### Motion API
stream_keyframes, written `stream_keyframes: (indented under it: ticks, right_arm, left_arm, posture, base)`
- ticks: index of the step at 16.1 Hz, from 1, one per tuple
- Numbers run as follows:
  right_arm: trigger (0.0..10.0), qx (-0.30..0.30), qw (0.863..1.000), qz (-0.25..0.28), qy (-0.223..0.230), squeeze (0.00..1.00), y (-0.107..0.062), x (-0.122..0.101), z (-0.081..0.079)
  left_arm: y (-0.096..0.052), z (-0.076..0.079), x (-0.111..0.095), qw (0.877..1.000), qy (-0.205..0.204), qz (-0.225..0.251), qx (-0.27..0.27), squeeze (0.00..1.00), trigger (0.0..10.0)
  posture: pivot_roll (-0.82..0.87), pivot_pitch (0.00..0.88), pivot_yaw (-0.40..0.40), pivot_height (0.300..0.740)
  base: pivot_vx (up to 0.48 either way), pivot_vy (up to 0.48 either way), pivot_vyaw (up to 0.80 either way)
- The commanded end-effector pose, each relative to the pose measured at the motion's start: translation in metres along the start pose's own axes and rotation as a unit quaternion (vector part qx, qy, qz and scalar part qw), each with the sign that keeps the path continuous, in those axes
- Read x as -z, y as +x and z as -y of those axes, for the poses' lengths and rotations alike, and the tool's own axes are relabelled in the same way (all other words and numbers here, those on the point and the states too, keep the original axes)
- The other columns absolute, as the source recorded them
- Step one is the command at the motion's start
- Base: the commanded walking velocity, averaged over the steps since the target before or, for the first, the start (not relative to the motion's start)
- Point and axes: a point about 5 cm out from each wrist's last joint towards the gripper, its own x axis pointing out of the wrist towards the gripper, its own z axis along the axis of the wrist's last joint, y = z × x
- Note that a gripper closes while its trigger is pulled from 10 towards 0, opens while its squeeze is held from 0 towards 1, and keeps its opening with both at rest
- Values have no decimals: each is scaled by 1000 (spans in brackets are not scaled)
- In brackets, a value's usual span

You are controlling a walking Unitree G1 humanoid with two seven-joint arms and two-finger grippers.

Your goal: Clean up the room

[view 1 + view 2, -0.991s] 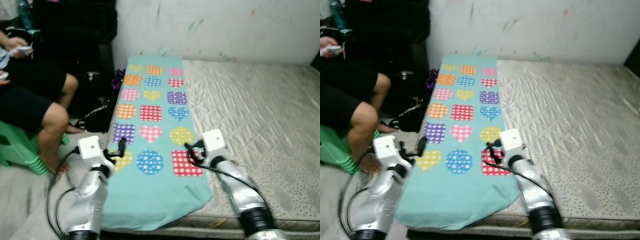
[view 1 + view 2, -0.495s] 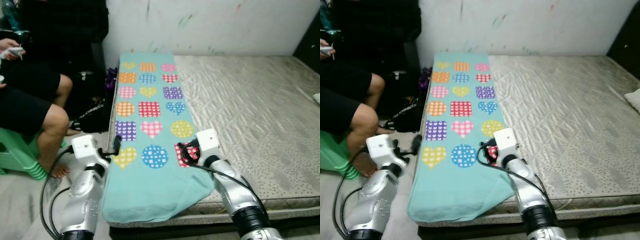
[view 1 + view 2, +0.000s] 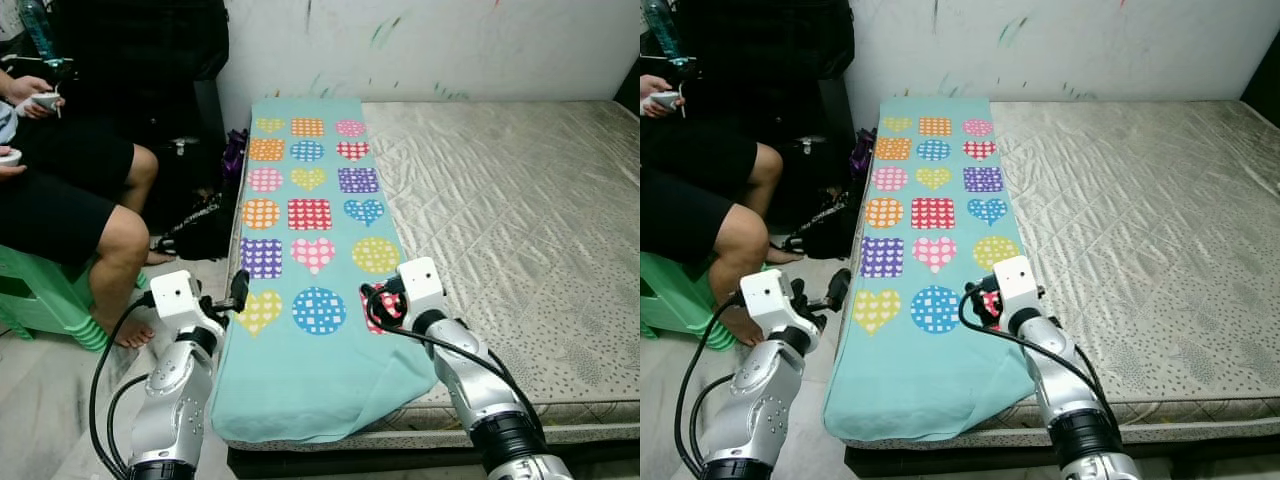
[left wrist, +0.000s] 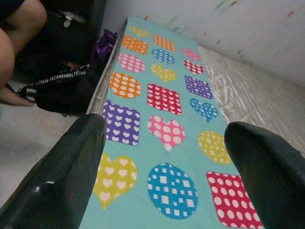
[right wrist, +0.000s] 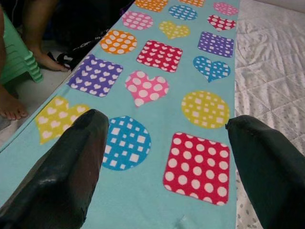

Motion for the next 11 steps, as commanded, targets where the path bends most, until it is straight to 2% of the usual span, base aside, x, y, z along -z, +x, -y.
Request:
stream_keyframes:
  ticks: [1, 3, 4, 5, 11]
  right_arm:
    - [10000, 6, 1000, 12, 4, 0, 0, -5, 3]
    - [10000, 32, 999, 35, 21, 0, -2, -12, 10]
    - [10000, 49, 997, 42, 42, 0, -3, -14, 15]
    - [10000, 72, 992, 53, 86, 0, -6, -19, 22]
    - [10000, 95, 990, 53, 92, 0, -18, -12, 28]
  left_arm:
    - [1, 0, -2, 1000, 4, 3, -1, 0, 10000]
    - [0, 0, -2, 1000, 8, 4, -6, 0, 10000]
    - [0, -2, -4, 1000, 9, 6, -9, 0, 10000]
    - [-3, -4, -8, 1000, 13, 11, -11, 0, 10000]
    - [-19, -26, -14, 998, 43, 15, -33, 0, 10000]
  posture:
    - [-167, 0, 1, 740]
    - [-167, 0, -1, 740]
    - [-166, 0, 0, 740]
    - [-167, 0, -2, 740]
    - [-159, 3, 7, 740]
  base:
    - [0, 0, 0]
    - [0, 0, 0]
    - [0, 0, 0]
    - [0, 0, 0]
    - [0, 0, -791]
